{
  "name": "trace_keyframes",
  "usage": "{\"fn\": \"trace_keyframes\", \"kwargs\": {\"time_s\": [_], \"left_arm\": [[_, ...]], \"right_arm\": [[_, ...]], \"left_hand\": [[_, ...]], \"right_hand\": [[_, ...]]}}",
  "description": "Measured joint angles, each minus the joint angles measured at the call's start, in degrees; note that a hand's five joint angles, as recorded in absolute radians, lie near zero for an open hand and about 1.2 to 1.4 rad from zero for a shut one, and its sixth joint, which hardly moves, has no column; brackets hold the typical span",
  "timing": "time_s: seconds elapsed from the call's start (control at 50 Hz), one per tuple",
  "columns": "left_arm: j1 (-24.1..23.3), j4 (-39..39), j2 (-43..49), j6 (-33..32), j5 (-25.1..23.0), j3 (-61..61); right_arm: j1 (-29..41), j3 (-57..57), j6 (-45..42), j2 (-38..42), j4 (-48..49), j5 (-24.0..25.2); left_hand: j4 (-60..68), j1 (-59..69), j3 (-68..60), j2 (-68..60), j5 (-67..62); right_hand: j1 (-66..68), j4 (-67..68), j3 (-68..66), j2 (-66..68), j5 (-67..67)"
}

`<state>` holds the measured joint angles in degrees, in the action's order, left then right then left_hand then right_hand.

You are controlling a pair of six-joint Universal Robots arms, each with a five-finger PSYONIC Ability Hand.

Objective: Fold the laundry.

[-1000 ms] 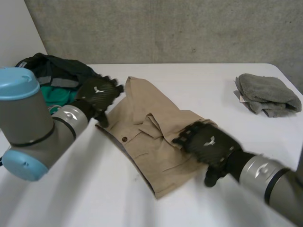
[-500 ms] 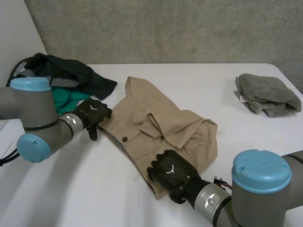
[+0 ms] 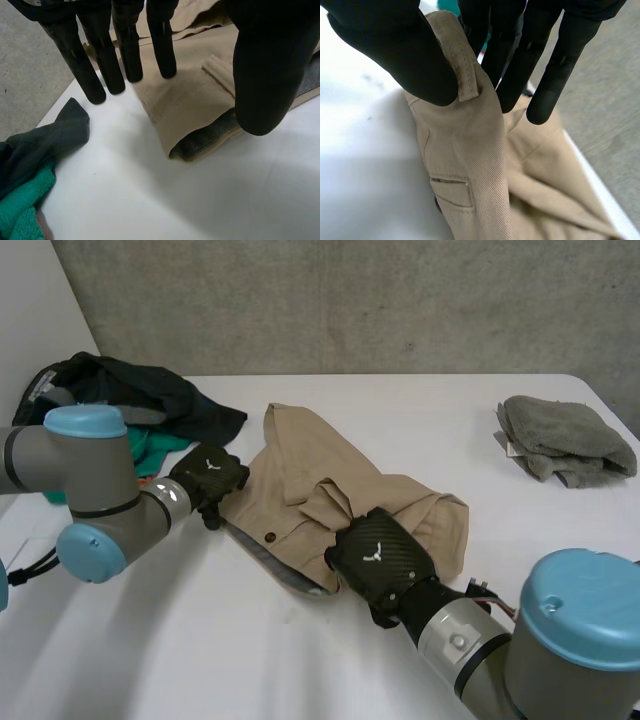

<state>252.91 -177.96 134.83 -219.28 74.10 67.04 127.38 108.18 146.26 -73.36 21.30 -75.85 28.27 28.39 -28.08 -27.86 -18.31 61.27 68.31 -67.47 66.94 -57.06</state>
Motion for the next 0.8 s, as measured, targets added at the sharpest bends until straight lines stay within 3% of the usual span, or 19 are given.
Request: {"fn": "trace_keyframes", "kwargs": {"time_s": [0.08, 0.22, 0.24, 0.32, 0.42, 0.6, 0.64, 0.68, 0.7, 0.72, 0.74, 0.8], "left_arm": [[-0.1, -0.1, 0.9, -0.1, 0.3, -1.1], [-0.5, -1.1, 1.5, -0.1, 0.5, -2.1], [-0.6, -1.4, 1.6, 0.0, 0.5, -2.2], [-1.4, -2.3, 1.5, 0.0, 0.7, -2.3], [-2.3, -3.0, 1.3, 0.1, 2.5, -2.2], [-5.7, -2.9, -4.2, 1.3, 11.1, -0.7], [-6.3, -3.1, -5.9, 2.0, 11.7, 0.3], [-6.5, -3.2, -6.4, 2.2, 11.8, 0.6], [-7.0, -3.4, -7.8, 3.0, 12.0, 1.7], [-7.2, -3.4, -8.1, 3.3, 12.0, 2.2], [-7.5, -3.4, -8.5, 3.7, 11.9, 2.9], [-8.2, -3.2, -8.8, 4.5, 11.6, 4.9]], "right_arm": [[-0.2, 0.4, 2.0, -3.8, -0.3, -0.2], [-0.5, 1.3, 5.3, -8.5, -0.7, -0.2], [-0.6, 1.5, 5.6, -9.3, -0.7, -0.2], [-1.2, 1.9, 6.2, -11.0, -0.8, -0.2], [-2.9, 1.7, 6.1, -11.6, -1.7, -0.1], [-9.9, -3.4, 4.3, -10.7, -6.9, 0.3], [-11.2, -5.0, 3.4, -10.3, -7.7, 0.6], [-11.4, -5.2, 3.3, -10.2, -7.8, 0.7], [-11.6, -5.6, 3.0, -10.2, -8.0, 0.8], [-12.4, -6.9, 2.0, -9.8, -8.6, 1.0], [-12.5, -7.2, 1.6, -9.6, -8.8, 1.1], [-12.5, -7.8, 1.4, -9.5, -8.9, 1.1]], "left_hand": [[11.2, 12.2, -11.6, -11.9, -10.9], [17.7, 17.9, -17.8, -18.4, -17.4], [26.1, 26.4, -26.0, -26.4, -25.6], [38.7, 37.2, -38.3, -39.0, -37.8], [40.2, 37.2, -39.9, -40.4, -38.2], [40.2, 37.2, -39.9, -40.5, -38.2], [29.4, 26.0, -29.3, -28.6, -28.5], [29.4, 26.0, -29.3, -28.6, -28.5], [7.4, 0.7, -7.8, -7.9, -6.8], [7.4, 0.7, -7.8, -7.9, -6.8], [-8.0, -11.8, 7.8, 7.8, 8.3], [-13.5, -13.4, 13.0, 12.7, 13.9]], "right_hand": [[0.0, 0.0, 0.0, 0.0, 0.0], [0.0, 0.0, 0.0, 0.0, 0.0], [0.0, 0.0, 0.0, 0.0, 0.0], [0.0, 0.0, 0.0, 0.0, 0.0], [0.0, 0.0, 0.0, 0.0, 0.0], [0.5, 0.2, -0.4, 0.0, 0.0], [0.5, 0.2, -0.4, 0.0, 0.0], [0.5, 0.2, -0.4, 0.0, 0.0], [0.5, 0.2, -0.4, 0.0, 0.0], [0.5, 0.2, -0.4, 0.0, 0.0], [0.5, 0.2, -0.4, 0.0, 0.0], [0.5, 0.2, -0.4, 0.0, 0.0]]}}
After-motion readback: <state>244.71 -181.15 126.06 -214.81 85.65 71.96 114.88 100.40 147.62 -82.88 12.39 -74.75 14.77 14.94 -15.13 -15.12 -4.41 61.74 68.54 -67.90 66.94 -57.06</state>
